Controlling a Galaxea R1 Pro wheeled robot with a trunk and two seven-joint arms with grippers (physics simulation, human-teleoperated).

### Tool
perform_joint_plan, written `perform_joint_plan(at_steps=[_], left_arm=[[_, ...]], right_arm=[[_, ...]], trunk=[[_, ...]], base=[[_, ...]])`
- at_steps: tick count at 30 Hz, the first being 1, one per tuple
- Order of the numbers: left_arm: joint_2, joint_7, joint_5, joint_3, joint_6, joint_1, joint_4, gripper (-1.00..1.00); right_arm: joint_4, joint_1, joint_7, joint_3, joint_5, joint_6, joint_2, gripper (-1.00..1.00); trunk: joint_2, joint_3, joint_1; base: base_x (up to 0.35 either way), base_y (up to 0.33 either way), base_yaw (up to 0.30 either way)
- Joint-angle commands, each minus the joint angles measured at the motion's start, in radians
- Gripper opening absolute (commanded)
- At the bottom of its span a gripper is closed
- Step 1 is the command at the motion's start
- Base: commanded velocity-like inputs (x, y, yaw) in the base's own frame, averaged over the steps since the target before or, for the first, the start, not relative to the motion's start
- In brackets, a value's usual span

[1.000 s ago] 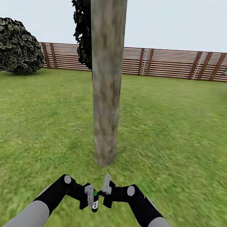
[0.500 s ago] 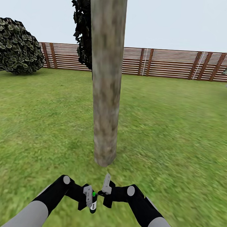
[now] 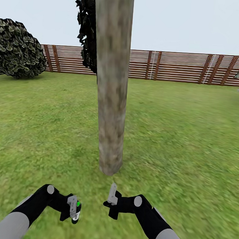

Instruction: In the garden, pick up the pesticide atomizer on the floor and spray pesticide onto both trees until each tree trunk is fully covered.

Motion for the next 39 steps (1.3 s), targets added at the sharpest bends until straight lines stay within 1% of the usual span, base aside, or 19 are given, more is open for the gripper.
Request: perform_joint_plan(at_steps=[1,3,5,6,9,11,14,15,17,18,23,25,26,28,30,31,34,35,39], left_arm=[[0.015,0.000,-0.003,-0.002,-0.009,0.000,-0.001,-1.00],[0.055,0.000,-0.003,0.001,-0.008,0.001,0.002,-1.00],[0.078,0.004,-0.001,0.004,-0.008,0.002,0.008,-1.00],[0.089,0.014,0.002,0.008,-0.007,0.003,0.011,-1.00],[0.106,0.091,0.010,0.048,-0.005,0.003,0.026,-1.00],[0.104,0.176,0.013,0.101,-0.005,0.003,0.052,-1.00],[0.098,0.253,0.015,0.144,-0.004,0.004,0.084,-1.00],[0.085,0.322,0.020,0.173,-0.003,0.005,0.122,-1.00],[0.071,0.381,0.032,0.196,-0.004,0.005,0.153,-1.00],[0.063,0.424,0.042,0.210,-0.004,0.005,0.174,-1.00],[0.045,0.685,0.122,0.277,0.005,0.005,0.235,-1.00],[0.041,0.761,0.152,0.289,0.013,0.005,0.243,-1.00],[0.032,0.803,0.163,0.292,0.029,0.006,0.259,-1.00],[0.024,0.836,0.169,0.294,0.053,0.006,0.284,-1.00],[0.017,0.880,0.177,0.298,0.097,0.006,0.312,-1.00],[0.012,0.898,0.191,0.300,0.124,0.005,0.321,-1.00],[-0.004,0.906,0.231,0.302,0.158,0.005,0.325,-1.00],[-0.020,0.908,0.291,0.300,0.252,0.005,0.321,-1.00],[-0.034,0.908,0.340,0.300,0.372,0.002,0.310,-1.00]], right_arm=[[-0.001,0.000,0.001,-0.001,0.011,-0.007,0.000,-1.00],[-0.001,-0.001,0.001,-0.003,0.012,-0.007,0.000,-1.00],[0.000,-0.001,0.000,-0.003,0.012,-0.007,0.000,-1.00],[0.000,-0.001,0.000,-0.003,0.013,-0.007,0.000,1.00],[0.001,0.000,-0.002,-0.004,0.012,-0.007,0.000,1.00],[0.001,0.000,-0.006,-0.005,0.013,-0.007,0.000,1.00],[0.005,0.000,-0.028,-0.008,0.013,-0.007,0.000,1.00],[0.030,0.001,-0.082,-0.021,0.014,-0.007,-0.013,1.00],[0.063,0.001,-0.145,-0.045,0.013,-0.008,-0.023,1.00],[0.090,0.001,-0.194,-0.073,0.013,-0.008,-0.027,1.00],[0.273,0.001,-0.490,-0.341,0.013,-0.012,-0.041,1.00],[0.328,0.001,-0.593,-0.411,0.014,-0.019,-0.059,1.00],[0.357,0.001,-0.671,-0.438,0.013,-0.027,-0.079,1.00],[0.380,0.002,-0.755,-0.452,0.013,-0.038,-0.098,1.00],[0.401,0.003,-0.905,-0.463,0.012,-0.064,-0.119,1.00],[0.408,0.006,-1.016,-0.468,0.006,-0.087,-0.131,1.00],[0.411,0.034,-1.094,-0.470,-0.039,-0.121,-0.138,1.00],[0.412,0.078,-1.124,-0.471,-0.128,-0.151,-0.141,1.00],[0.414,0.099,-1.130,-0.470,-0.210,-0.163,-0.157,1.00]], trunk=[[0.000,-0.001,0.000],[0.000,-0.001,0.000],[0.000,-0.001,0.000],[0.000,-0.001,0.000],[0.000,-0.001,0.000],[0.000,-0.001,0.000],[0.000,-0.001,0.000],[0.000,-0.001,0.000],[0.000,-0.001,0.000],[0.000,-0.001,0.000],[0.000,-0.001,0.000],[0.000,-0.001,0.000],[0.000,-0.001,0.000],[0.000,-0.001,0.000],[0.000,-0.001,0.000],[0.000,-0.001,0.000],[0.000,-0.001,0.000],[0.000,-0.001,0.000],[0.000,-0.001,0.000]], base=[[0.000,0.000,0.000],[0.000,0.000,0.000],[0.000,0.000,0.000],[0.000,0.000,0.000],[0.000,0.000,0.000],[0.000,0.000,0.000],[0.000,0.000,0.000],[0.000,0.000,0.000],[0.000,0.000,0.000],[0.000,0.000,0.000],[0.000,0.000,0.000],[0.000,0.000,0.000],[0.000,0.000,0.000],[0.000,0.000,0.000],[0.000,0.000,0.000],[0.000,0.000,0.000],[0.000,0.000,0.000],[0.000,0.000,0.000],[0.000,0.000,0.000]])
